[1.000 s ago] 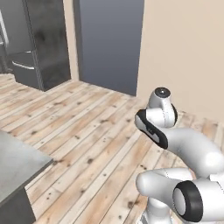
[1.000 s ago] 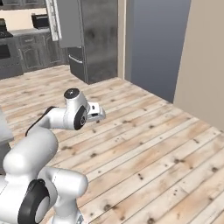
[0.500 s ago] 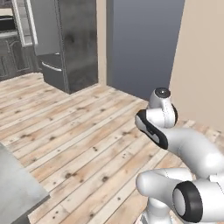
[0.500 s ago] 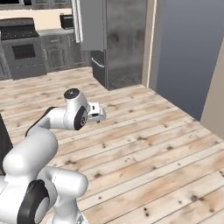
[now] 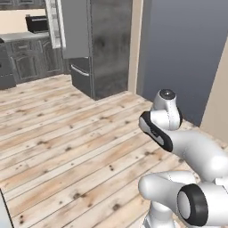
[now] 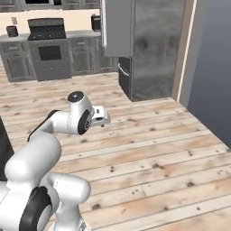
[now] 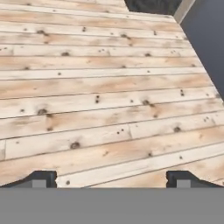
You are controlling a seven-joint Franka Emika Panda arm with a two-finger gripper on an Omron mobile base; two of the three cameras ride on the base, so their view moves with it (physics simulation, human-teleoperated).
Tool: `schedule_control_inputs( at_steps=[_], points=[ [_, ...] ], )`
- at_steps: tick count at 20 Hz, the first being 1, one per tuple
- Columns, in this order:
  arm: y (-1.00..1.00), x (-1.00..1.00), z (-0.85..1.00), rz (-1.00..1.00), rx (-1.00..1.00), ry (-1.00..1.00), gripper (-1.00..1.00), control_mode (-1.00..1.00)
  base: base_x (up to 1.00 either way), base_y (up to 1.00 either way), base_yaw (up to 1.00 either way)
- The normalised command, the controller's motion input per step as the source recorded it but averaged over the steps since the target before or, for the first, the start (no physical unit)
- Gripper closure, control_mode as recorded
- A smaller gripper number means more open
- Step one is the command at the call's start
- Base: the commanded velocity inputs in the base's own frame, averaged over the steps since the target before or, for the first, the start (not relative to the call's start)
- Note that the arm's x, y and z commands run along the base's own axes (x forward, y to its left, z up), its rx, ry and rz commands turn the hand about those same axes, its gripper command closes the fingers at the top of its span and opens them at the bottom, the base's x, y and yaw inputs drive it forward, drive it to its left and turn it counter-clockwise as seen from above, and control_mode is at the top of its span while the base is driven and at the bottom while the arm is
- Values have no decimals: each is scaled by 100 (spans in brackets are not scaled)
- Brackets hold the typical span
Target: Gather the garlic and corn from the fridge and place them on a tray on the dining counter. Then gather the steak and fish from the fridge and place them on the other tray.
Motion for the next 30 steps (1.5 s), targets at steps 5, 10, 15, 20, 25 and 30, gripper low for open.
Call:
schedule_control_inputs(
  at_steps=[5, 10, 15, 20, 25, 30],
  points=[
    [0, 0, 0, 0, 0, 0, -100, 100, 100, 0, 32],
    [0, 0, 0, 0, 0, 0, -100, 100, 100, 5, 27],
    [0, 0, 0, 0, 0, 0, -100, 100, 100, 4, 23],
    [0, 0, 0, 0, 0, 0, -100, 100, 100, 0, 21],
    [0, 0, 0, 0, 0, 0, -100, 100, 100, 0, 17],
    [0, 0, 0, 0, 0, 0, -100, 100, 100, 0, 23]
  ],
)
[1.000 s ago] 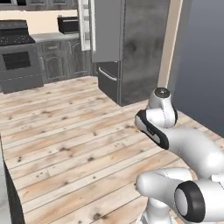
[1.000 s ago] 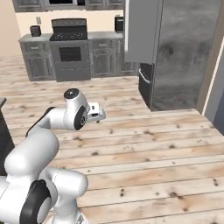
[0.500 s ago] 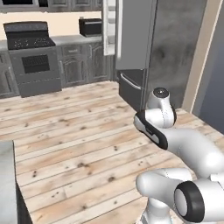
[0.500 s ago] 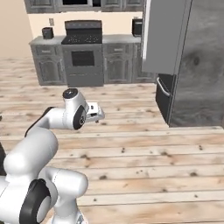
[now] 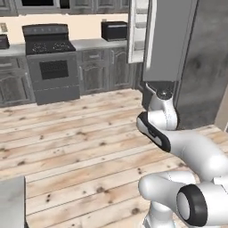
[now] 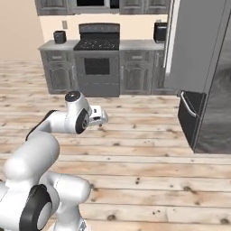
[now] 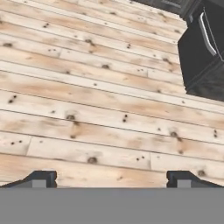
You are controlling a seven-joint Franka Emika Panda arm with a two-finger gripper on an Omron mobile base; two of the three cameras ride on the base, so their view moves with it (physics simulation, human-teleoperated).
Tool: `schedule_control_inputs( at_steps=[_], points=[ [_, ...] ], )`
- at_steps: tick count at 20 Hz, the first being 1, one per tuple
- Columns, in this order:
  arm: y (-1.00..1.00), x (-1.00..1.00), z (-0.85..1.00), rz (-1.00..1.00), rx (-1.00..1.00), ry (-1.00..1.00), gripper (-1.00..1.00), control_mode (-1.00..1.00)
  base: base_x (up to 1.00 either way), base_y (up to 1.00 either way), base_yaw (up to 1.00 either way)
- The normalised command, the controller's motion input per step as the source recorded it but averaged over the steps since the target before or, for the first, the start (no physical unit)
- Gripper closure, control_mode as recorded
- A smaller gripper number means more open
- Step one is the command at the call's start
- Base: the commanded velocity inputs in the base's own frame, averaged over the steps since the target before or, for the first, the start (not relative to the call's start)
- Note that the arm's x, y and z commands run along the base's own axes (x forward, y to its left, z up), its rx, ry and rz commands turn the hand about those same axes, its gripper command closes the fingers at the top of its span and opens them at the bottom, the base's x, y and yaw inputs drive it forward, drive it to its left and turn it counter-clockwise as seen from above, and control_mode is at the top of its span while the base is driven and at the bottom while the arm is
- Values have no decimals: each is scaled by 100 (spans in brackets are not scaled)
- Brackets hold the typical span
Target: Gather the garlic and corn from the fridge and place them on a tray on the dining counter. Then gather the steak and fish from the fridge and place them on the other tray.
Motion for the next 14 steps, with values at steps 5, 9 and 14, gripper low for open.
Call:
schedule_control_inputs(
  at_steps=[5, 9, 14],
  points=[
    [0, 0, 0, 0, 0, 0, -100, 100, 100, 0, 21],
    [0, 0, 0, 0, 0, 0, -100, 100, 100, 0, 15],
    [0, 0, 0, 0, 0, 0, -100, 100, 100, 0, 8]
  ],
)
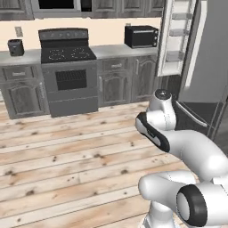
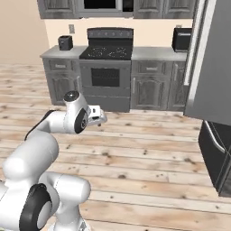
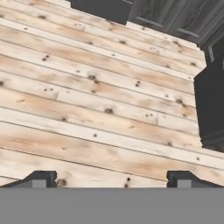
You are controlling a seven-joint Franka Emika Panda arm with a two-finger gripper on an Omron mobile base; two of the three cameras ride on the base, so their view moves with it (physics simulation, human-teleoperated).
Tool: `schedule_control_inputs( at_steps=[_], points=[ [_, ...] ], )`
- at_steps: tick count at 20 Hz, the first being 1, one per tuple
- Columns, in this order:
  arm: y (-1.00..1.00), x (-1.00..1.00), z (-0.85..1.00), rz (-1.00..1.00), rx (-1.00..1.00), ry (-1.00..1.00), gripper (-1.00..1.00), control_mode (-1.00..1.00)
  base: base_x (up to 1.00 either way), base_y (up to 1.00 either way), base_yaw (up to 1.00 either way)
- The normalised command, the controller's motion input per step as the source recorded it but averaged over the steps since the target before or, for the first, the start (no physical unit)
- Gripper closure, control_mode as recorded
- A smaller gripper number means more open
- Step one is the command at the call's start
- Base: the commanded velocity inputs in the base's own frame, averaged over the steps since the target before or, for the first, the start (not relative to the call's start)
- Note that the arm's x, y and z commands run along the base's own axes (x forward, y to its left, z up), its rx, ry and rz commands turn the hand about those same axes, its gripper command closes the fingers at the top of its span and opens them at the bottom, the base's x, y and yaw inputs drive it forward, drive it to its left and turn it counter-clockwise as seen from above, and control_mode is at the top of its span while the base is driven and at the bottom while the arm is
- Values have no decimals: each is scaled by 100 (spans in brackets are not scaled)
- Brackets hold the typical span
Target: Gather the garlic and corn from the fridge and place them on a tray on the dining counter. Then gather the steak and fish from the fridge and place them on the other tray.
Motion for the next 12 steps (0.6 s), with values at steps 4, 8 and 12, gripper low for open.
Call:
schedule_control_inputs(
  at_steps=[4, 8, 12],
  points=[
    [0, 0, 0, 0, 0, 0, -100, 100, 100, 0, 1],
    [0, 0, 0, 0, 0, 0, -100, 100, 100, 0, 0],
    [0, 0, 0, 0, 0, 0, -100, 100, 100, 2, -12]
  ],
)
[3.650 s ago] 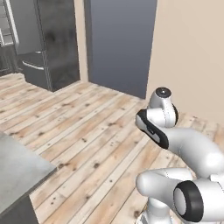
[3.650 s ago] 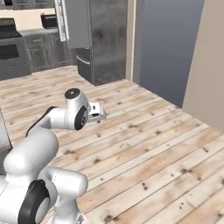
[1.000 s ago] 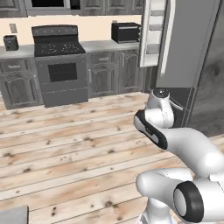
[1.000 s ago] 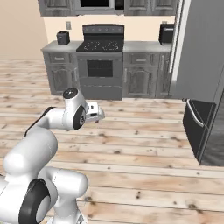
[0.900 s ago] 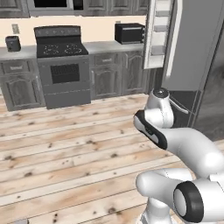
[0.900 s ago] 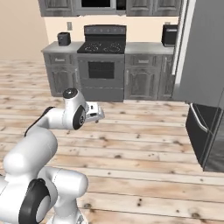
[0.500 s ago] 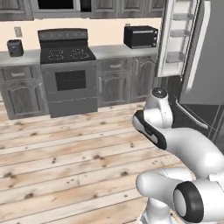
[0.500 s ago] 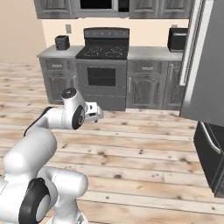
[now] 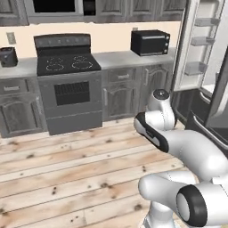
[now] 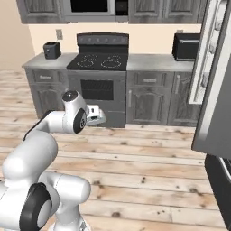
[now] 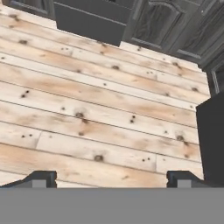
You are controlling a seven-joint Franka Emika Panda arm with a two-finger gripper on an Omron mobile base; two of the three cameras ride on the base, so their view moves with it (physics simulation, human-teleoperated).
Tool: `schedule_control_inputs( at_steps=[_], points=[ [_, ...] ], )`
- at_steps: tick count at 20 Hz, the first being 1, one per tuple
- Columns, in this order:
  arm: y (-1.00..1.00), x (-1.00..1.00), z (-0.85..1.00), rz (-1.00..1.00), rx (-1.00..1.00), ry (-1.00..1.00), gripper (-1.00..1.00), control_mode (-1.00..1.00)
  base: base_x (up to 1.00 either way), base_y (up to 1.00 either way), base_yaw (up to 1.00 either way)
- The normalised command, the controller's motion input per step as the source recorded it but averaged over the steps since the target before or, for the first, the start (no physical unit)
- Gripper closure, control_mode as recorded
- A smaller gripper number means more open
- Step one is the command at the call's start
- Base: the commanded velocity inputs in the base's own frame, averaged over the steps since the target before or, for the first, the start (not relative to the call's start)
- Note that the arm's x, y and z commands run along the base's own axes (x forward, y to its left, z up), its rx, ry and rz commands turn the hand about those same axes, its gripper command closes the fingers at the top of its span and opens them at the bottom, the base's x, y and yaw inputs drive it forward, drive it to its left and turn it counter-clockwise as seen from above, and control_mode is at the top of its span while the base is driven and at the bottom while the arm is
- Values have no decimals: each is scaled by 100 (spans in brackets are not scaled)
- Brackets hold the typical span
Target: Gather the garlic and corn from the fridge and place them on a tray on the dining counter. Then gather the steak and fish from the fridge and place them on the other tray.
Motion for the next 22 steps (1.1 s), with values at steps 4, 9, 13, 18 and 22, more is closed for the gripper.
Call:
schedule_control_inputs(
  at_steps=[4, 9, 13, 18, 22],
  points=[
    [0, 0, 0, 0, 0, 0, -100, 100, 100, 19, -27],
    [0, 0, 0, 0, 0, 0, -100, 100, 100, 37, -42],
    [0, 0, 0, 0, 0, 0, -100, 100, 100, 44, -52],
    [0, 0, 0, 0, 0, 0, -100, 100, 93, 49, -53],
    [0, 0, 0, 0, 0, 0, -100, 100, 69, 41, -57]
  ],
)
